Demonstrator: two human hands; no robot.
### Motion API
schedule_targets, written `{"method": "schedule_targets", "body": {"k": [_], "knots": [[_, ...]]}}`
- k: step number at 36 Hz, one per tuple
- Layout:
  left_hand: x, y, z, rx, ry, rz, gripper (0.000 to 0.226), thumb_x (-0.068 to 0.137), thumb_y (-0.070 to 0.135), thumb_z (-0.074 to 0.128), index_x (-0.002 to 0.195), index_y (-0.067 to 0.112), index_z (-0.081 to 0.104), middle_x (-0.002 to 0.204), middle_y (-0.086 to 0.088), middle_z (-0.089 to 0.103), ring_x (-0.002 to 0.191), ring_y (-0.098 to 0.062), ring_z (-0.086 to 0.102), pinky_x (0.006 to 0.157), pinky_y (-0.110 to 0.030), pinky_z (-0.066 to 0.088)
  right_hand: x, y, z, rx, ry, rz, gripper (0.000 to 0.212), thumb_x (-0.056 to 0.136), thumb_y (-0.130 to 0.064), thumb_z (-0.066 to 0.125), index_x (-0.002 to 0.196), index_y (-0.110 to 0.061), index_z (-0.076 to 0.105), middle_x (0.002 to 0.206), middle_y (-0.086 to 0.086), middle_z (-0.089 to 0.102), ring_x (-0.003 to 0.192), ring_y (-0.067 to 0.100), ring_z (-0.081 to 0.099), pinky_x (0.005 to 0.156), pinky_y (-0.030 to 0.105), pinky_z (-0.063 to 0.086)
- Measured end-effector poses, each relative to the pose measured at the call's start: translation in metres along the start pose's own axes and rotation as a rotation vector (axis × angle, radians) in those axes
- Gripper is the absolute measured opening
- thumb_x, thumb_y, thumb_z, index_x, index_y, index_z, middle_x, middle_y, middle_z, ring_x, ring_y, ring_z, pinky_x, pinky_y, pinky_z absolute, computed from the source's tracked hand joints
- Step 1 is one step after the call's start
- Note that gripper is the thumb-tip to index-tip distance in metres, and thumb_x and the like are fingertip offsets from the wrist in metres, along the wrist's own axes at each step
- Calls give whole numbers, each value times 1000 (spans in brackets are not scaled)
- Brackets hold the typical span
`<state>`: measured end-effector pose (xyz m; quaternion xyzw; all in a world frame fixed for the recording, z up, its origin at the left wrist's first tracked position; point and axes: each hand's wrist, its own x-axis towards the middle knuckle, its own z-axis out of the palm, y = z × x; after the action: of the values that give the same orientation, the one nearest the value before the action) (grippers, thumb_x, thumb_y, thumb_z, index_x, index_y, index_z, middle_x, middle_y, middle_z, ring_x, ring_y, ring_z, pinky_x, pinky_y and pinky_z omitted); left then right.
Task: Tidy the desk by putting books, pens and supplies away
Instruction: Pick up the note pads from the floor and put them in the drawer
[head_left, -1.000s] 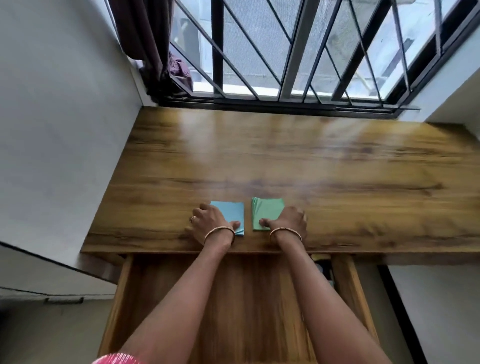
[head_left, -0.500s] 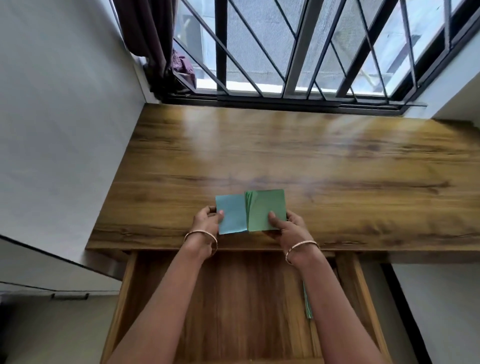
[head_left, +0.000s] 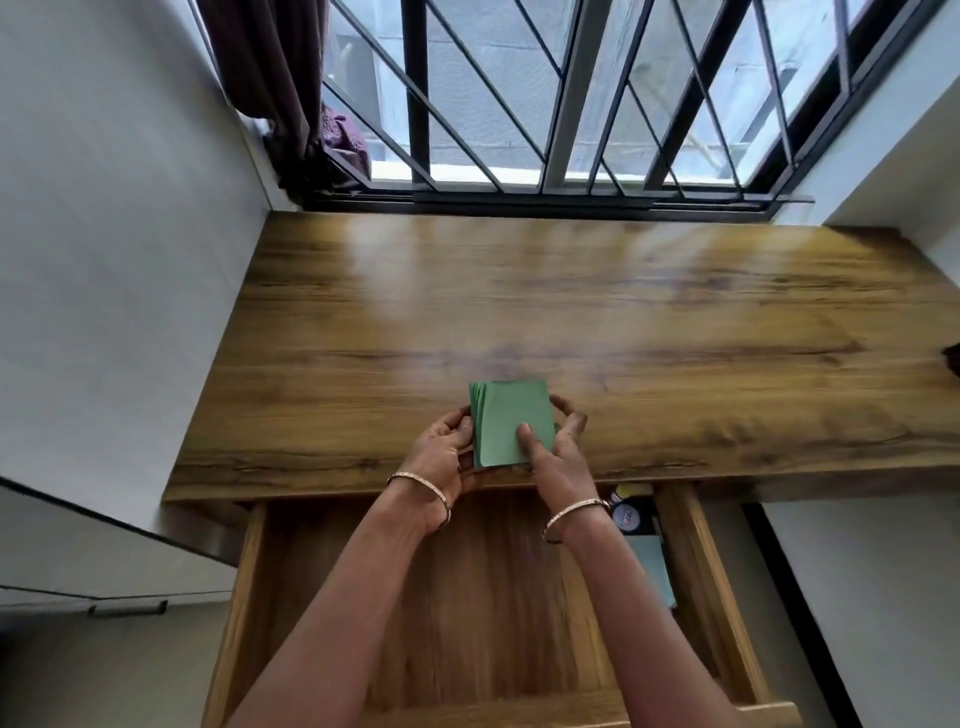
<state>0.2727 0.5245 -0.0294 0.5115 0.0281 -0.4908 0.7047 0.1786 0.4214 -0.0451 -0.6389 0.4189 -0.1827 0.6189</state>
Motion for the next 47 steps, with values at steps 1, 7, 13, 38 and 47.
{"method": "schedule_targets", "body": {"k": [1,7,13,38,47], "knots": [[0,0,2,3,-5,-2,24,102,13,39,113,18,61,94,-7,73,77,-22,71,69,-46,59,-1,1,-2,0,11,-10,52,93,-15,59,132,-25,26,123,11,57,105,24,63,96,44,51],[-8,-4,18,101,-72,-30,30,98,32,52,114,10,62,99,-11,72,79,-24,71,65,-41,62,-6,13,-19,-12,50,10,59,89,-12,66,141,-19,39,130,8,58,114,22,61,100,46,49],[1,-37,33,425,-28,-23,29,93,8,59,122,9,53,104,-12,65,81,-20,71,56,-36,60,-27,24,-47,87,171,63,58,81,0,72,134,-10,51,123,10,63,109,24,64,95,45,53],[20,-204,72,742,190,-251,27,81,12,74,107,3,70,84,-11,67,64,-24,68,67,-41,61,-71,131,-146,-726,404,257,35,86,-14,70,118,-19,58,113,8,67,106,26,64,80,39,58],[34,-221,77,634,372,-205,24,68,4,84,60,18,66,65,-4,69,59,-25,70,64,-45,62,-61,144,-147,-967,299,234,37,95,-20,57,131,-16,50,117,8,63,108,26,63,85,36,53]]}}
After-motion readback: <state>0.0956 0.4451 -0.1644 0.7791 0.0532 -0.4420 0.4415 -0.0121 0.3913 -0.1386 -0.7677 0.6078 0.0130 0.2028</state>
